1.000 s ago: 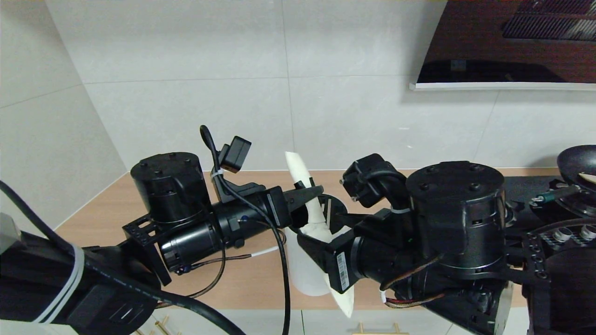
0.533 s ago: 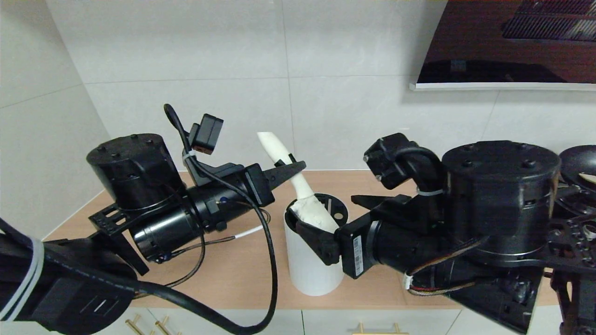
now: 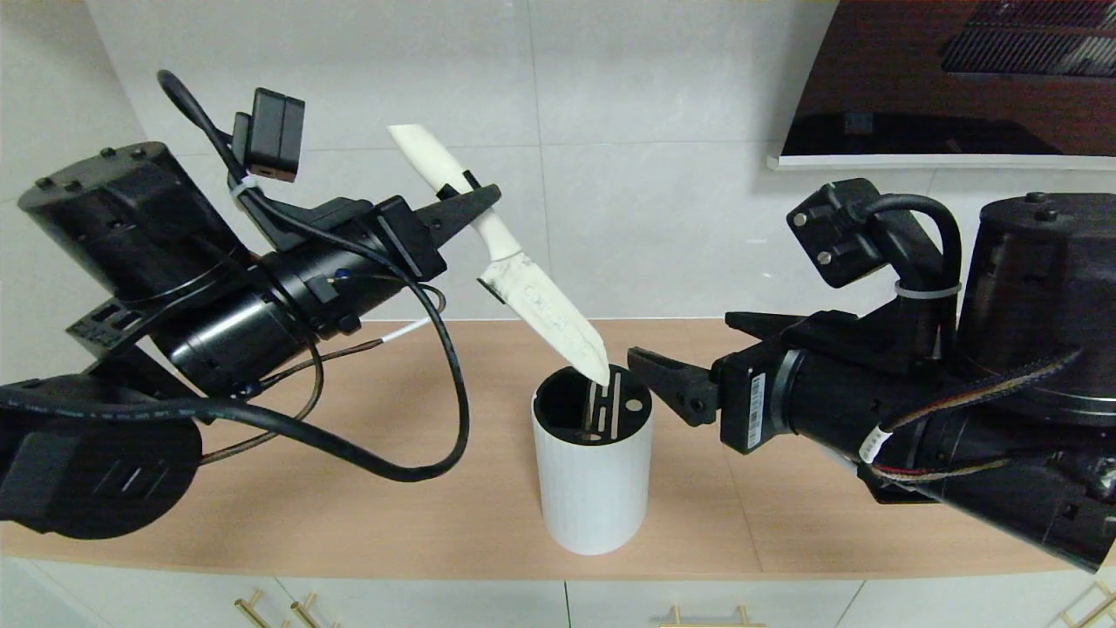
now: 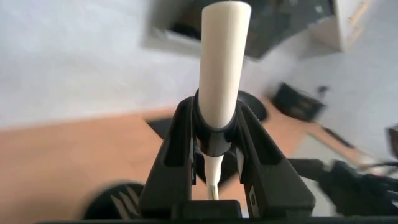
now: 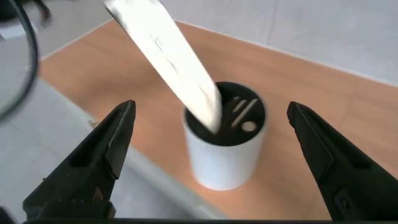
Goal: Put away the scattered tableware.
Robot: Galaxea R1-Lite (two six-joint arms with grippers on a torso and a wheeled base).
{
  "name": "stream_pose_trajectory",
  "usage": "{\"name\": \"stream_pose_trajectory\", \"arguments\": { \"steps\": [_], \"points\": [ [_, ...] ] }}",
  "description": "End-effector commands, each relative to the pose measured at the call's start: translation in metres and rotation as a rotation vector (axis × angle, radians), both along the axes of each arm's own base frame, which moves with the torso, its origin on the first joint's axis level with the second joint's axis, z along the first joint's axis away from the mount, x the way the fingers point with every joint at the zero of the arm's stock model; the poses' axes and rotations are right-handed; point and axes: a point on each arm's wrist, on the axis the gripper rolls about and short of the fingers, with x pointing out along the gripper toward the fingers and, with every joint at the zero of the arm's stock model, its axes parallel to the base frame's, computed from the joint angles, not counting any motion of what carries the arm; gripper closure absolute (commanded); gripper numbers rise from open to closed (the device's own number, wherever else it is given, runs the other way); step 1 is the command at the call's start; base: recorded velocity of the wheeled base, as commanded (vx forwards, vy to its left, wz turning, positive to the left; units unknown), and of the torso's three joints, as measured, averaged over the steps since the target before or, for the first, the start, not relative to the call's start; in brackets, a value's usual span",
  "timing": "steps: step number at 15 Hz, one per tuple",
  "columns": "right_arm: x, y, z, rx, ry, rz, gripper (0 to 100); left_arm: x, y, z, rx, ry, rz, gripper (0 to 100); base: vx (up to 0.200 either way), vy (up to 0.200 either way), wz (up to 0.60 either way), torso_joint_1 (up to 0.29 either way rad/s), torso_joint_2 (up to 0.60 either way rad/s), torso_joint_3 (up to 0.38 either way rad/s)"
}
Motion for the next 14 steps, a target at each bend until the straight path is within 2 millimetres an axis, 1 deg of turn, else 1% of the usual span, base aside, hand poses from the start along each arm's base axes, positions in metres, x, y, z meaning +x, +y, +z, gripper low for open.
{"name": "stream_pose_trajectory", "arguments": {
  "steps": [1,4,5,6,9,12,14],
  "points": [
    [0.000,-0.002,0.000,0.000,-0.001,-0.005,0,-0.004,0.014,0.007,0.053,-0.075,0.061,100,0.000,0.000,0.00,0.000,0.00,0.000],
    [0.002,0.001,-0.003,-0.008,0.005,-0.008,0,-0.004,0.013,0.005,0.130,-0.154,0.090,100,0.000,0.000,0.00,0.000,0.00,0.000],
    [0.003,0.001,-0.003,-0.009,0.004,-0.017,0,0.002,0.010,-0.006,0.189,-0.207,0.111,100,0.000,0.000,0.00,0.000,0.00,0.000],
    [0.004,0.000,-0.003,-0.009,0.004,-0.020,0,0.004,0.008,-0.009,0.204,-0.221,0.114,100,0.000,0.000,0.00,0.000,0.00,0.000],
    [0.007,0.001,-0.005,-0.015,0.009,-0.031,0,0.007,-0.003,-0.022,0.238,-0.210,0.091,100,0.000,0.000,0.00,0.000,0.00,0.000],
    [0.010,0.002,-0.007,-0.021,0.014,-0.037,0,0.006,-0.010,-0.031,0.271,-0.204,0.085,100,0.000,0.000,0.00,0.000,0.00,0.000],
    [0.011,0.002,-0.008,-0.022,0.015,-0.038,0,0.004,-0.015,-0.041,0.306,-0.192,0.069,100,0.000,0.000,0.00,0.000,0.00,0.000]
  ]
}}
